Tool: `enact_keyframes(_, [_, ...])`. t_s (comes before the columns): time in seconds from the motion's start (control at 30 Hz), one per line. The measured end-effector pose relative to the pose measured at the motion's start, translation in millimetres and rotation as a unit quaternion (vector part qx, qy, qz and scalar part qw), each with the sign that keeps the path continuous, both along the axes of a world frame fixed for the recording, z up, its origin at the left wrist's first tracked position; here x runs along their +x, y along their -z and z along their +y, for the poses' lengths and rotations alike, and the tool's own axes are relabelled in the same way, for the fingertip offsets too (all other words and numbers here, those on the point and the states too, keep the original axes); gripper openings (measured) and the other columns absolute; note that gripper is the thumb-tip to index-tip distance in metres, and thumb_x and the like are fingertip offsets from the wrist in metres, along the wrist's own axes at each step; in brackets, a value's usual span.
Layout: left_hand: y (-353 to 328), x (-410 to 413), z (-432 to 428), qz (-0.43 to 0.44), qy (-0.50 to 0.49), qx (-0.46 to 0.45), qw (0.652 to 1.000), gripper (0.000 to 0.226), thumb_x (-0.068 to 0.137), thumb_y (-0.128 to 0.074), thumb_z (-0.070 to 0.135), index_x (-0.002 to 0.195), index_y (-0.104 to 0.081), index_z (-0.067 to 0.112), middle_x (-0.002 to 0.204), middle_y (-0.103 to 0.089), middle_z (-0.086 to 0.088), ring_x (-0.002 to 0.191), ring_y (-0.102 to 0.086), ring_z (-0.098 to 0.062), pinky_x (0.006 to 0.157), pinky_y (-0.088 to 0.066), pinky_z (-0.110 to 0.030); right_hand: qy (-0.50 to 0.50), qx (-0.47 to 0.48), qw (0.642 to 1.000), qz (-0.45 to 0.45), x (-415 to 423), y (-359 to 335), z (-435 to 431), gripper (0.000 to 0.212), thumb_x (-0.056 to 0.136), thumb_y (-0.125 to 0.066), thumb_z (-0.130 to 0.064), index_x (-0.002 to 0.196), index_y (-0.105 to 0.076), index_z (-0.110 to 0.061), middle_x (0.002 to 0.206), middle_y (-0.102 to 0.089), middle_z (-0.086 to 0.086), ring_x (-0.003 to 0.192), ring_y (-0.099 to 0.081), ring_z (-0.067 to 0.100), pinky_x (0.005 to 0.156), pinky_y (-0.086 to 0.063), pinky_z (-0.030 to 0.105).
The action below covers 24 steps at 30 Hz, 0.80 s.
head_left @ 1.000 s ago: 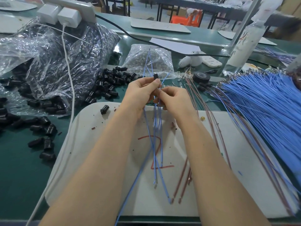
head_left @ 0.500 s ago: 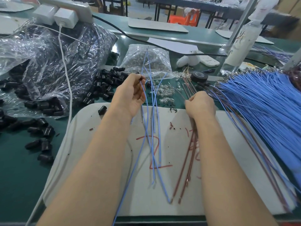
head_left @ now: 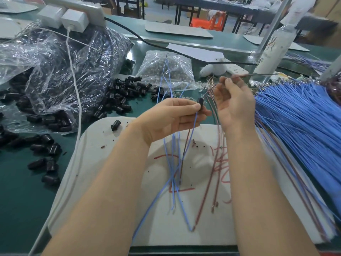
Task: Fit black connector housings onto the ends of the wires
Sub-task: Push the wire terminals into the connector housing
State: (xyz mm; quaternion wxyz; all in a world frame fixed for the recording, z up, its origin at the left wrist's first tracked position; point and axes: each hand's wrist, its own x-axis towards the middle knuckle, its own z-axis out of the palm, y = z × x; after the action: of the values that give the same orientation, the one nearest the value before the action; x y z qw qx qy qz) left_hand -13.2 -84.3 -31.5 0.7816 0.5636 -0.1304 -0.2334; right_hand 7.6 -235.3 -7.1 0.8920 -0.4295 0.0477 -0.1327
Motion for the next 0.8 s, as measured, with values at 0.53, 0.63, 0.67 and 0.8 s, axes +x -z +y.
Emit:
enact_keyframes(0.53, [3.6, 7.3, 9.0, -0.033, -0.145, 0.063, 0.987, 0.011, 0.091, -0.057, 0.005, 0.087, -0.067, 0.008, 0.084, -0.072, -0.001, 0.073, -0.066, -0.004, 0.074, -0.053, -0.015, -0.023, -0.172, 0.985, -0.015, -5.4, 18.2, 10.6, 0.014, 0.098, -0.049, -0.010, 0.089, -0.060, -0.014, 0.077, -0.065, 0.005, 0.057, -0.058, 0.007, 0.059, -0.050, 0.017])
enact_keyframes(0.63, [4.0, 7.6, 5.7, -0.061, -0.177, 0.073, 0.980, 0.014, 0.090, -0.059, 0.003, 0.083, -0.067, 0.011, 0.080, -0.070, -0.001, 0.075, -0.066, -0.007, 0.080, -0.053, -0.021, -0.080, -0.383, 0.920, 0.016, -6.1, 26.8, 20.4, 0.014, 0.094, -0.056, -0.009, 0.083, -0.064, -0.011, 0.074, -0.065, 0.001, 0.057, -0.059, 0.002, 0.061, -0.051, 0.017])
enact_keyframes(0.67, [4.3, 7.8, 4.7, -0.074, -0.188, 0.090, 0.975, 0.015, 0.090, -0.059, 0.003, 0.082, -0.067, 0.014, 0.081, -0.070, -0.001, 0.079, -0.065, -0.010, 0.086, -0.052, -0.026, -0.084, -0.420, 0.904, 0.016, -6.1, 28.9, 21.9, 0.017, 0.094, -0.056, -0.010, 0.080, -0.065, -0.012, 0.072, -0.066, 0.001, 0.057, -0.060, 0.001, 0.062, -0.051, 0.018])
enact_keyframes(0.8, [5.4, 7.0, 2.4, -0.125, -0.231, 0.180, 0.948, 0.013, 0.090, -0.063, 0.010, 0.084, -0.064, 0.023, 0.087, -0.071, -0.002, 0.084, -0.065, -0.016, 0.090, -0.050, -0.034, 0.020, -0.438, 0.899, -0.003, -4.3, 27.5, 18.4, 0.025, 0.096, -0.053, -0.014, 0.073, -0.060, -0.021, 0.071, -0.066, -0.001, 0.061, -0.063, 0.007, 0.070, -0.055, 0.028])
